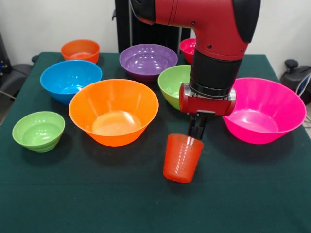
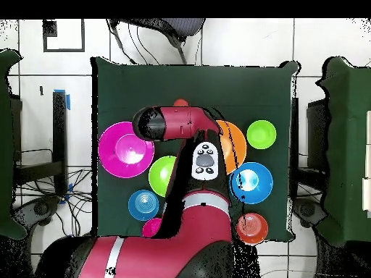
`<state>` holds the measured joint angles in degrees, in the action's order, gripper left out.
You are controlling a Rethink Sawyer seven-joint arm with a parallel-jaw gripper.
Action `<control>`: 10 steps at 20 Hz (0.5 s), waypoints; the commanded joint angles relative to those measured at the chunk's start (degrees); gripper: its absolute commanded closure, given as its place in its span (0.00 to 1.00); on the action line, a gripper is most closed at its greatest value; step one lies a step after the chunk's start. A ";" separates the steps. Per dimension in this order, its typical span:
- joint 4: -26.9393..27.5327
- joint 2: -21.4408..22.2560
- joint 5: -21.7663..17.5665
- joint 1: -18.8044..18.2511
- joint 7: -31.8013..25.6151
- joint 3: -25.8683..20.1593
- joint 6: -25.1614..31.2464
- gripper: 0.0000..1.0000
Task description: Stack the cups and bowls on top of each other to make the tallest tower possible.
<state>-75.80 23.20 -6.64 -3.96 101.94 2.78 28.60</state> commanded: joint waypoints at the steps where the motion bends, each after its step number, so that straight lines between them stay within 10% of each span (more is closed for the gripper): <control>1: 1.48 -1.75 -5.71 0.52 -7.02 -4.90 7.48 1.00; 10: 1.15 -1.47 -6.47 0.58 -6.59 -5.10 7.42 1.00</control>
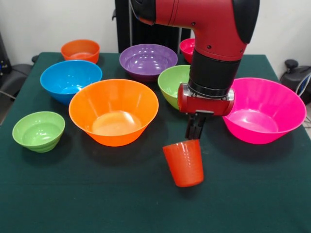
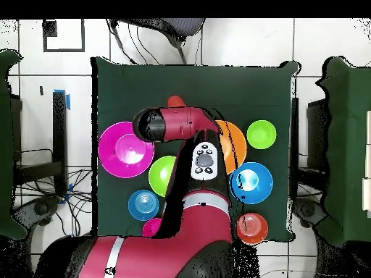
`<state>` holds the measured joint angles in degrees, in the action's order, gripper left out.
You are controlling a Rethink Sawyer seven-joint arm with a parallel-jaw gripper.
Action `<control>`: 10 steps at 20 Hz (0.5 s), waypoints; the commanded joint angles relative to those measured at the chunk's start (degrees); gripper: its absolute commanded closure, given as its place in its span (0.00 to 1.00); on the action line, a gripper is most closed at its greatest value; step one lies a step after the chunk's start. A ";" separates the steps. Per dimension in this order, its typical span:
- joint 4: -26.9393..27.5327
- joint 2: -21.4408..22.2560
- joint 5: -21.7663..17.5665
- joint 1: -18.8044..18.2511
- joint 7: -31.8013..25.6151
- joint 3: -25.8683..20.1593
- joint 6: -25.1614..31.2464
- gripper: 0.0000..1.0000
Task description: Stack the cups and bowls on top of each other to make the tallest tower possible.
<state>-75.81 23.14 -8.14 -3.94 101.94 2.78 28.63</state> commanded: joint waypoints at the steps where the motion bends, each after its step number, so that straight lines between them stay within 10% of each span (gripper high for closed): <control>1: 1.12 -1.35 -5.03 0.56 -6.58 -5.11 7.46 1.00; 10: 1.74 -1.53 -5.34 0.20 -6.68 -5.70 8.15 1.00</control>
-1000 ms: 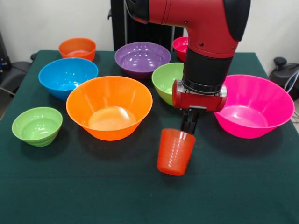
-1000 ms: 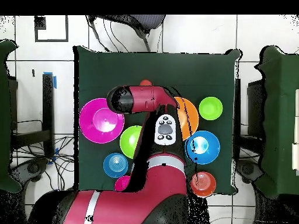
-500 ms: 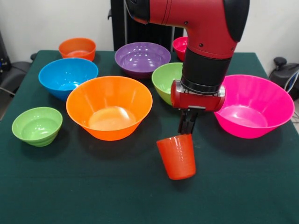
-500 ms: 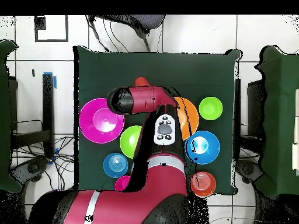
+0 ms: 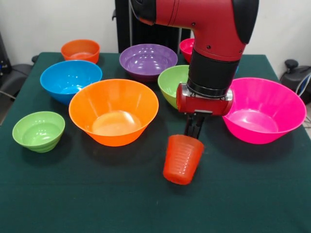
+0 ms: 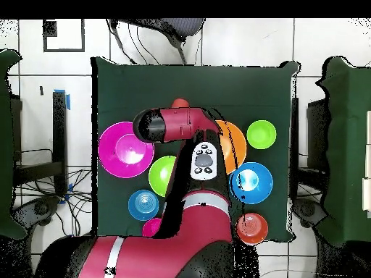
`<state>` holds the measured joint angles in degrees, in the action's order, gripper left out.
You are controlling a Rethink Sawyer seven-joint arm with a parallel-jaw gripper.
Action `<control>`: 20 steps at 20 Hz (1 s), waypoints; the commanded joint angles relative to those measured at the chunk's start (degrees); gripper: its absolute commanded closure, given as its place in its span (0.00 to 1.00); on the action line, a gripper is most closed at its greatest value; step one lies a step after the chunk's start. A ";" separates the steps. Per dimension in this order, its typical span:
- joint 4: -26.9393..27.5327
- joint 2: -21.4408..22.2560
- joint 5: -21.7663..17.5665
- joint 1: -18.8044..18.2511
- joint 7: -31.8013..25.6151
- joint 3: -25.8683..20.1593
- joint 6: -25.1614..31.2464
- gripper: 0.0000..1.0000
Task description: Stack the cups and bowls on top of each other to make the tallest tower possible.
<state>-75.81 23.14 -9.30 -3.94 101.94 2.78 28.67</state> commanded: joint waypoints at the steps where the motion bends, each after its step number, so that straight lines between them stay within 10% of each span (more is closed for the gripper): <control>1: 1.74 -1.41 -4.20 0.19 -6.70 -5.73 8.27 1.00; 17: 2.44 -1.42 -4.92 0.28 -5.55 -5.91 8.41 1.00; 18: 2.60 -1.50 -4.78 0.32 -5.14 -5.77 8.41 0.00; 20: 2.72 -1.34 -5.20 0.42 -5.69 -5.85 8.01 0.00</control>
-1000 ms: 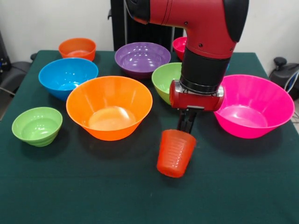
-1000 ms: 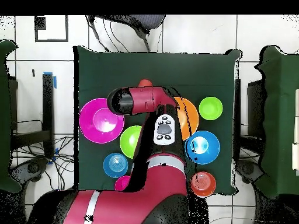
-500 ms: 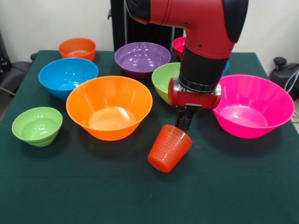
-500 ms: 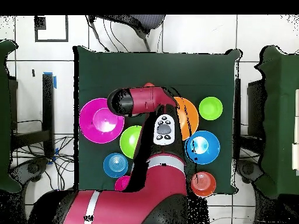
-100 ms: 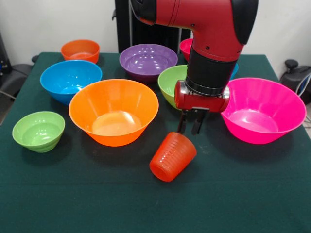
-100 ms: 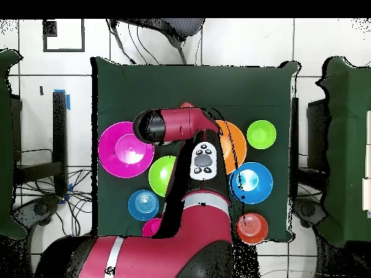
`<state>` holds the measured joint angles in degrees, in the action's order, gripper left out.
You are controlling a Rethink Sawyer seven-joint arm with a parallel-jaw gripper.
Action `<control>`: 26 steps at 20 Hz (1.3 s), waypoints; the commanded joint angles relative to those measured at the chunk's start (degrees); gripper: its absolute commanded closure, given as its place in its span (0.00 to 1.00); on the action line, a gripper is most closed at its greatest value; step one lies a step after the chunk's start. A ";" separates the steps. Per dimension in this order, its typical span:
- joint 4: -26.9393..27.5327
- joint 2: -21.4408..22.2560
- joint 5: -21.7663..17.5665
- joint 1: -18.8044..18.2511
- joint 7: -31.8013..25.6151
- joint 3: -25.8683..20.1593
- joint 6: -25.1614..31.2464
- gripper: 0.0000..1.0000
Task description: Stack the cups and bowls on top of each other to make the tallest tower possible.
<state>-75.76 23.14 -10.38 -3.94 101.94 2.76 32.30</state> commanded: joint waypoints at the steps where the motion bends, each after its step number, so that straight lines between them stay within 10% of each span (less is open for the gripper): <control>1: 2.73 -1.26 -4.32 0.46 -5.96 -5.88 4.18 0.00; 26: 6.15 -3.70 -7.88 9.22 -3.09 2.23 7.00 0.00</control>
<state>-71.82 21.51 -13.68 5.26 101.94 6.70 33.05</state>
